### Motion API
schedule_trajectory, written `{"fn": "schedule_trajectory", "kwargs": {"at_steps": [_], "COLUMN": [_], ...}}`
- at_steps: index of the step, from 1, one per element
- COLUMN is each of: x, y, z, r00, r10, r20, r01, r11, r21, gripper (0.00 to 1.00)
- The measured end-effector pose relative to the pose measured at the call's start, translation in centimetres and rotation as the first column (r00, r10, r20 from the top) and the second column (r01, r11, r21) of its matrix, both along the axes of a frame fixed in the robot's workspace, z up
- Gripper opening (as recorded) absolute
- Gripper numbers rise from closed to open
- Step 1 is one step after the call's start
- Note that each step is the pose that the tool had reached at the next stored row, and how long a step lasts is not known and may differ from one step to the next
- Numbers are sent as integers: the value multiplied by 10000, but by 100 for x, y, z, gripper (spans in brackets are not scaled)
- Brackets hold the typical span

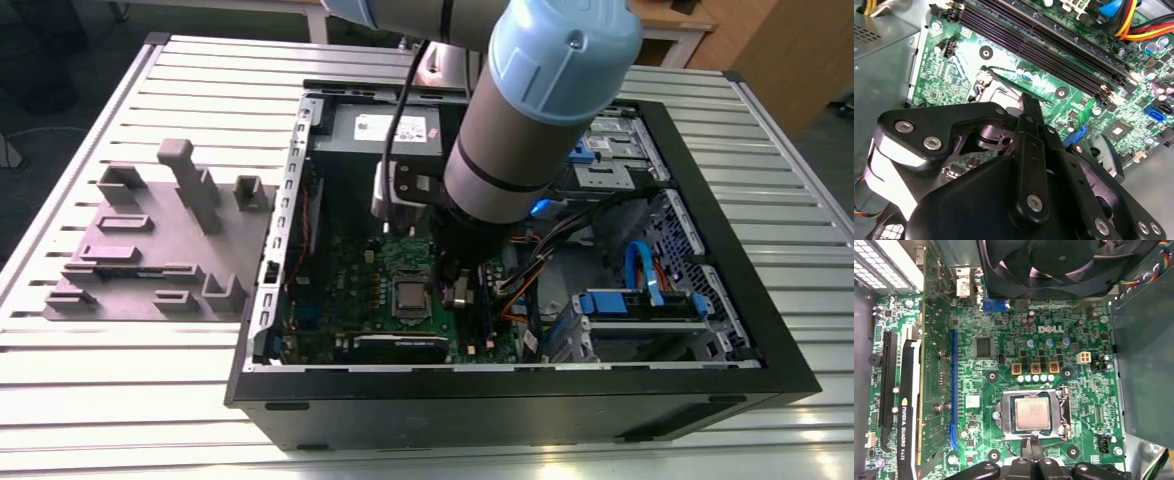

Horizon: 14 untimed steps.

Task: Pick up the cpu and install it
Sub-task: 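Install the first cpu locking lever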

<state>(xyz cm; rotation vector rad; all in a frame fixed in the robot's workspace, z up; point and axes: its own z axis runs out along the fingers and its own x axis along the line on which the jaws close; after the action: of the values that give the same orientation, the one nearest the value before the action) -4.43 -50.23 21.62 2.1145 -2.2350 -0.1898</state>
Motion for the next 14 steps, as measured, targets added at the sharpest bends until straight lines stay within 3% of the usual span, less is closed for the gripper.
{"fn": "schedule_trajectory", "kwargs": {"at_steps": [14], "x": [0], "y": [-39], "z": [-119], "r00": [9999], "r10": [120], "r20": [9], "r01": [-120], "r11": [9999], "r21": [-10], "gripper": [11]}}
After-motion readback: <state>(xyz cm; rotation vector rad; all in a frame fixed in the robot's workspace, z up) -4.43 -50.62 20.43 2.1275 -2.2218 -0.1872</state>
